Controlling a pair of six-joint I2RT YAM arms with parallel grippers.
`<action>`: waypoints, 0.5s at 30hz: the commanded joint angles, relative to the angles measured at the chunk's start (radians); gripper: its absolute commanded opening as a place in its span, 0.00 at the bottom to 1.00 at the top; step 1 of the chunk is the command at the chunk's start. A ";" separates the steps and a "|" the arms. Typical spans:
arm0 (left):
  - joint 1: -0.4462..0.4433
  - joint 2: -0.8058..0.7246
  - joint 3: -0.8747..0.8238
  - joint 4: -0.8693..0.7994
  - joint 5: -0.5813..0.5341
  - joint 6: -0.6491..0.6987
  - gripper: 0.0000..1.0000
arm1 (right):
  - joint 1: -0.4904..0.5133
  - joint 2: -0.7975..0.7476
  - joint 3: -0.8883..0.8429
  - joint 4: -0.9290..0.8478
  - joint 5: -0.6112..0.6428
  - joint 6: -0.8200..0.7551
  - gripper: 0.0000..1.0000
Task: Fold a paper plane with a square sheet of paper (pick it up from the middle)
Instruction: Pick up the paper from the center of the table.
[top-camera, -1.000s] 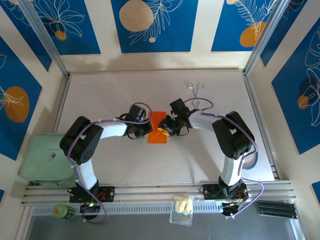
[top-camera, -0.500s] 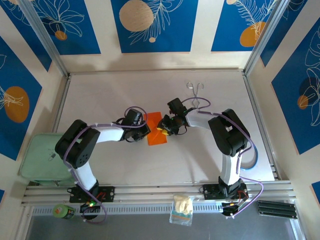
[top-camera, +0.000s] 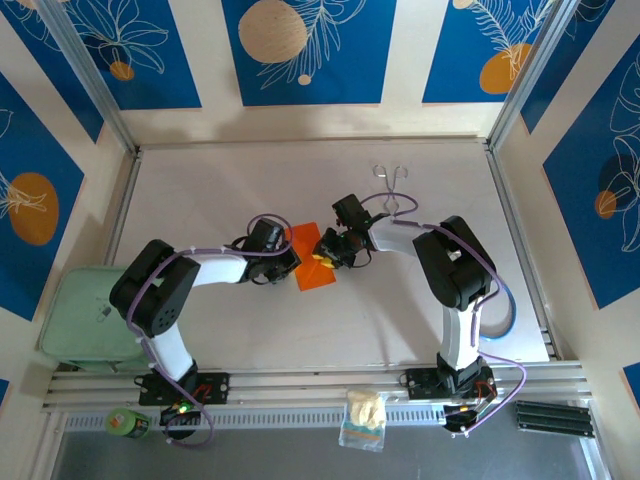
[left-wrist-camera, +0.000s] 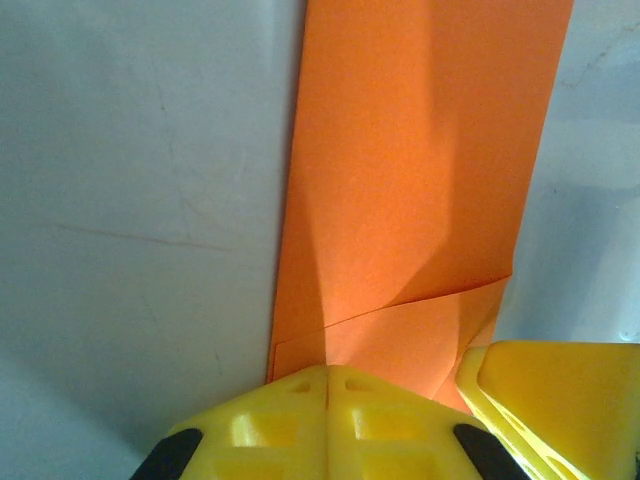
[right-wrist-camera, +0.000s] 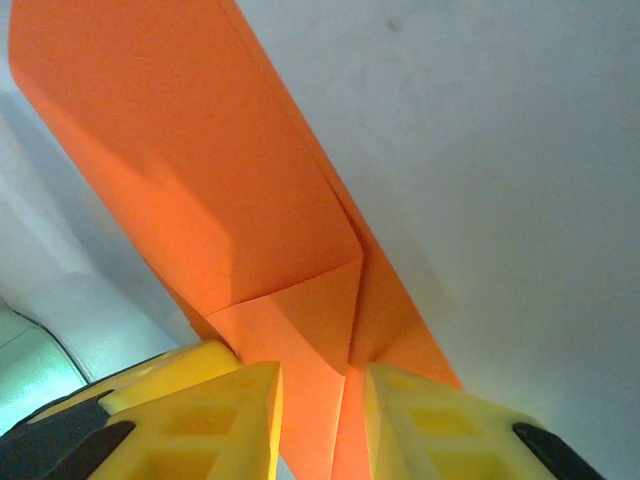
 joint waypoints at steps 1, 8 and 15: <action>0.005 -0.002 -0.030 -0.042 -0.021 -0.008 0.08 | 0.010 0.030 0.031 -0.018 -0.021 -0.018 0.28; 0.004 -0.003 -0.034 -0.037 -0.022 -0.012 0.08 | 0.015 0.048 0.051 -0.040 -0.025 -0.028 0.27; 0.005 -0.006 -0.042 -0.040 -0.030 -0.017 0.08 | 0.020 0.020 0.044 -0.095 0.058 -0.034 0.28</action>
